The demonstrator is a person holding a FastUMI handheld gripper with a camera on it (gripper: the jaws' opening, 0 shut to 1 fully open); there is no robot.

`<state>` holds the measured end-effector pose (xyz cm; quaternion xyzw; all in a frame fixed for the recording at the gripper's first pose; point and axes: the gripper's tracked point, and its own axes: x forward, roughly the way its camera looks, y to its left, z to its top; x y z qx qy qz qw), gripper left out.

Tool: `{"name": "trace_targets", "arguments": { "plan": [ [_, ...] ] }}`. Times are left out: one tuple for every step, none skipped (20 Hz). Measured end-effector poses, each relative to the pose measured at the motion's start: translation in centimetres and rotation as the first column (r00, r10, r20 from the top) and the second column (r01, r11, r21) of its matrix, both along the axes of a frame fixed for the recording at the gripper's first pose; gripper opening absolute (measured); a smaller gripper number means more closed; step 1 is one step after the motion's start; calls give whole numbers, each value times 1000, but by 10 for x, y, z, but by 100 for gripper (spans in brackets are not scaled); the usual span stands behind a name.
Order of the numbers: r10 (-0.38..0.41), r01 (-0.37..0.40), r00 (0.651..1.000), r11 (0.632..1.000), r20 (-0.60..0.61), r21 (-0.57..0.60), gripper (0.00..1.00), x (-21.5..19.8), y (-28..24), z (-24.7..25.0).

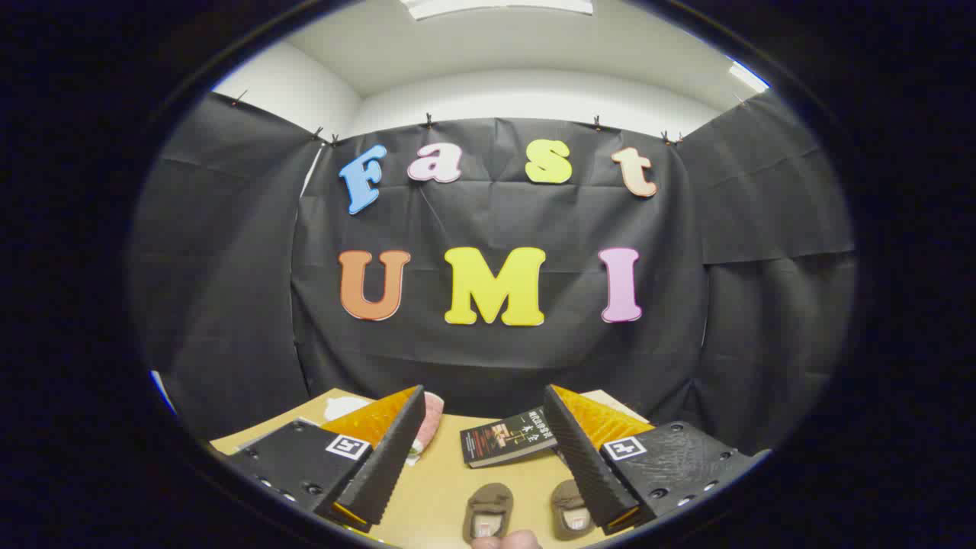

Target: Open the storage box then place both shoes into the box .Put the left shoe in first, then the right shoe, with the right side of both shoes facing outward in a uniform manner.

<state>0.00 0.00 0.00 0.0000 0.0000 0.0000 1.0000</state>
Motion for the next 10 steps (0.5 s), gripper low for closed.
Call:
{"name": "trace_targets", "arguments": {
  "plan": [
    [4,-4,1000,1000,1,1,95,1,2,1],
    [9,-9,1000,1000,1,0,95,1,4,2],
    [14,-14,1000,1000,3,-2,95,0,5,1],
    [16,-16,1000,1000,5,-2,95,0,5,2],
    [18,-18,1000,1000,3,3,95,1,5,1],
    [22,-22,1000,1000,0,9,95,1,5,1],
    [23,-23,1000,1000,-2,11,95,1,5,0],
    [23,-23,1000,1000,-4,12,95,1,3,-1],
    [20,-20,1000,1000,-6,11,95,1,1,-1],
    [17,-17,1000,1000,-4,13,95,1,-2,-1]
  ]
}}
